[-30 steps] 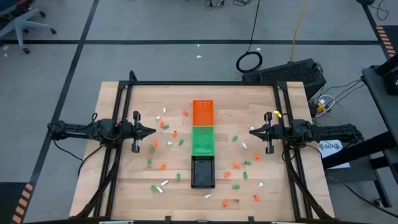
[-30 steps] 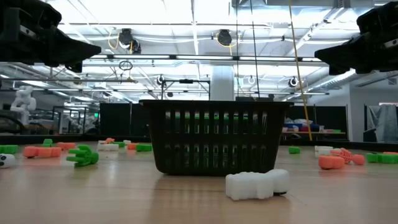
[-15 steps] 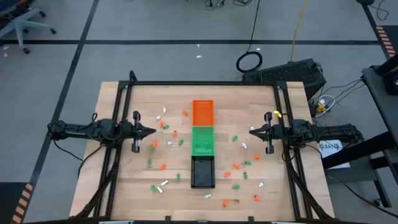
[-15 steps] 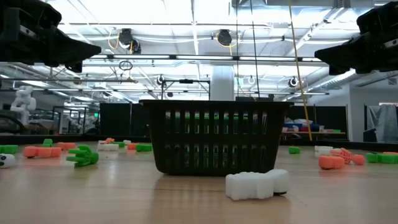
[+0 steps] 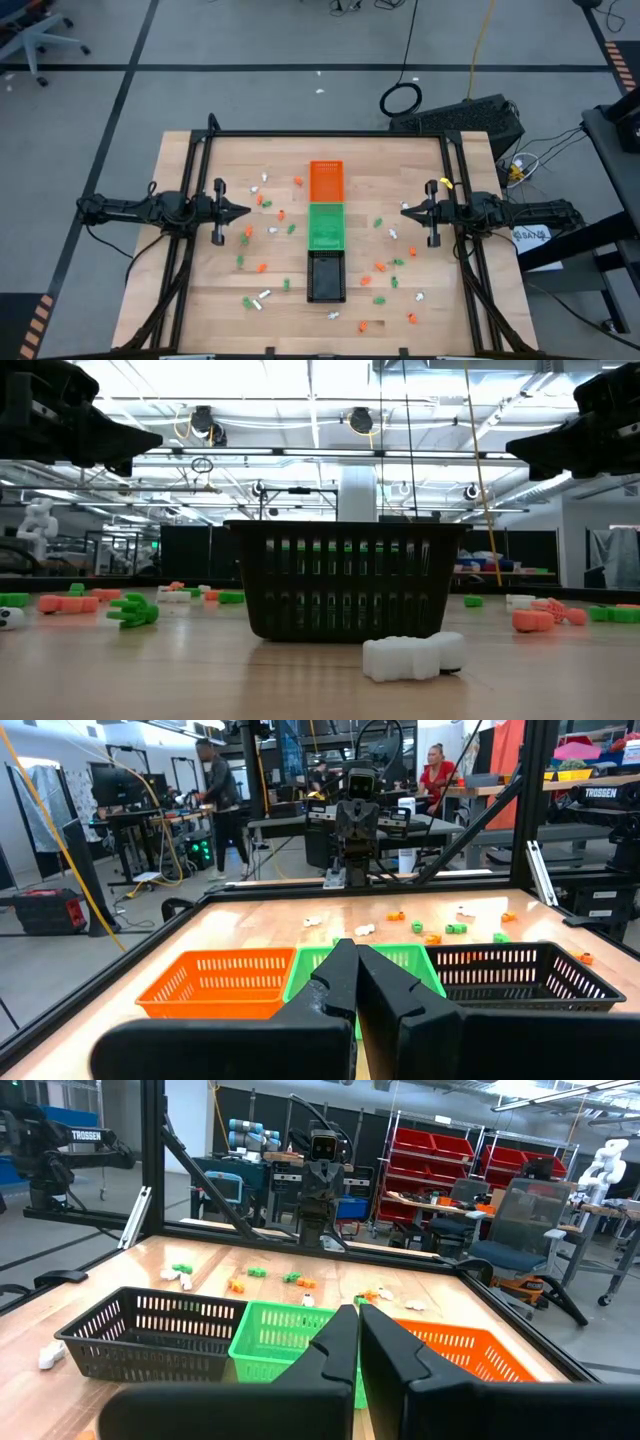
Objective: Sort Halloween decoration
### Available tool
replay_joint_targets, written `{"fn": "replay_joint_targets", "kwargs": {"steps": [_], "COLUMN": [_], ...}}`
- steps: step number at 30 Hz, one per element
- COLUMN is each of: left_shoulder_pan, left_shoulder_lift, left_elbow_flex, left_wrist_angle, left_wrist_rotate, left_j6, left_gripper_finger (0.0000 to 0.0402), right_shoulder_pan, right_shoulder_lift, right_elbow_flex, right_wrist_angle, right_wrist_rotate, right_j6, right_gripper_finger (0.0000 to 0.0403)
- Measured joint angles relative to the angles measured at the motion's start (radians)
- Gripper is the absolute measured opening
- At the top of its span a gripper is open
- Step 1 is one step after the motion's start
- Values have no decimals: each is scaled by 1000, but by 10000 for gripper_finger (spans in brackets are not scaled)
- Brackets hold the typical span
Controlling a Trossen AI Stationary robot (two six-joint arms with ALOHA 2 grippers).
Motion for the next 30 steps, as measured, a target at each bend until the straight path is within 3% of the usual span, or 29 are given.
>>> {"fn": "replay_joint_targets", "kwargs": {"steps": [5, 9, 16, 30], "left_shoulder_pan": [0, 0, 0, 0], "left_shoulder_lift": [0, 0, 0, 0], "left_elbow_flex": [0, 0, 0, 0], "left_wrist_angle": [0, 0, 0, 0], "left_wrist_rotate": [0, 0, 0, 0], "left_j6": [0, 0, 0, 0], "left_gripper_finger": [8, 8, 8, 8], "right_shoulder_pan": [0, 0, 0, 0], "right_shoulder_lift": [0, 0, 16, 189], "right_elbow_flex": [0, 0, 39, 368], "right_wrist_angle": [0, 0, -12, -235], "right_wrist_rotate": [0, 0, 0, 30], "right_j6": [10, 193, 140, 146], "right_gripper_finger": [0, 0, 0, 0]}}
